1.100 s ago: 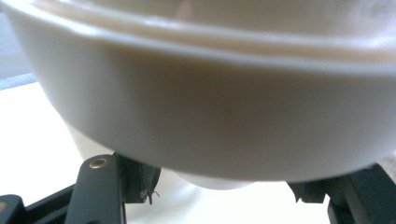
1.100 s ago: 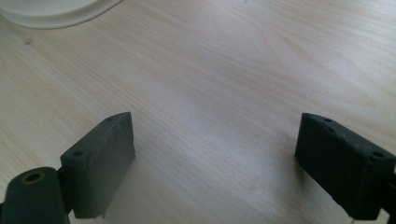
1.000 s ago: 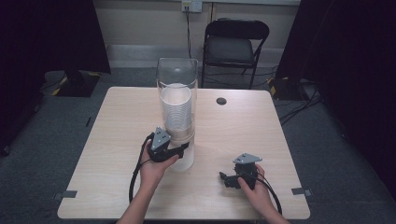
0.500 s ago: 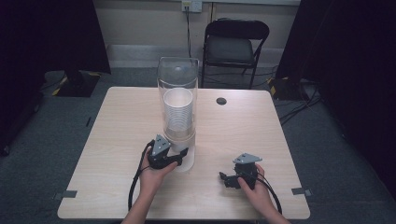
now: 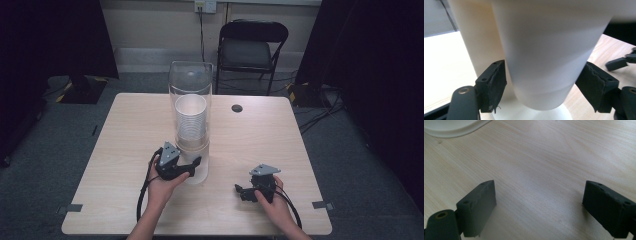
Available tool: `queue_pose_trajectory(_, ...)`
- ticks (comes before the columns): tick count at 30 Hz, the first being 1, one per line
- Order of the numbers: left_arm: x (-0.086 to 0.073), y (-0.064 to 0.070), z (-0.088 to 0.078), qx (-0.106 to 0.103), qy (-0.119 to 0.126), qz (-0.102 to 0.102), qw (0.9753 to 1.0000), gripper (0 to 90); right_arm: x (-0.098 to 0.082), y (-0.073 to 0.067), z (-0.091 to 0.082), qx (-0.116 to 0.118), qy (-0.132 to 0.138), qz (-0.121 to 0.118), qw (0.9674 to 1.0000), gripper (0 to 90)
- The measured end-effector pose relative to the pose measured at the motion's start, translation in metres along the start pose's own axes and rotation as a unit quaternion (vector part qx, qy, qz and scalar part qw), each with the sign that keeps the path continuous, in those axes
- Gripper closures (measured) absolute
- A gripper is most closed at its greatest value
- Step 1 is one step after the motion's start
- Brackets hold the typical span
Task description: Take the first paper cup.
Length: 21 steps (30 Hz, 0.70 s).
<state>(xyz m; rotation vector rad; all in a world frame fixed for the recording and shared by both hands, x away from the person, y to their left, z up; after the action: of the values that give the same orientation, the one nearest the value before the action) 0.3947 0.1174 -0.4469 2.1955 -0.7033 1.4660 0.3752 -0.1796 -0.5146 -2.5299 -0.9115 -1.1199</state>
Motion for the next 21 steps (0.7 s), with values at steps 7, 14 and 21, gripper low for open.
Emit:
queue_pose_trajectory(7, 0.0063, -0.0001, 0.0065, -0.009, 0.003, -0.006, 0.9999, 29.8, 0.0000, 0.0000, 0.0000, 0.000, 0.000, 0.000, 1.0000, 11.0)
queue_pose_trajectory(14, 0.0021, 0.0014, 0.0061, -0.005, 0.011, 0.002, 0.9999, 32.4, -0.0001, -0.0001, 0.0000, 0.000, 0.000, 0.000, 1.0000, 11.0)
queue_pose_trajectory(21, 0.0002, 0.0031, 0.0048, 0.004, 0.012, 0.009, 0.9999, 32.7, -0.0002, -0.0004, -0.0001, 0.000, 0.000, 0.001, 1.0000, 11.0)
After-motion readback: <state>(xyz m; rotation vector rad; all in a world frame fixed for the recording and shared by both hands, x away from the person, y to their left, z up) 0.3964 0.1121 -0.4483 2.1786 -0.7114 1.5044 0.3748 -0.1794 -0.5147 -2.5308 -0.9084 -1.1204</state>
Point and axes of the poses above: each handheld gripper's, and its own axes: z roughly forward along the jaws, x roughly out of its top, y roughly to its right, the point moved 2 cm from there along z, roughly forward along the jaws, and after that the axes turned 2 degrees about -z, right-handed, at the moved point
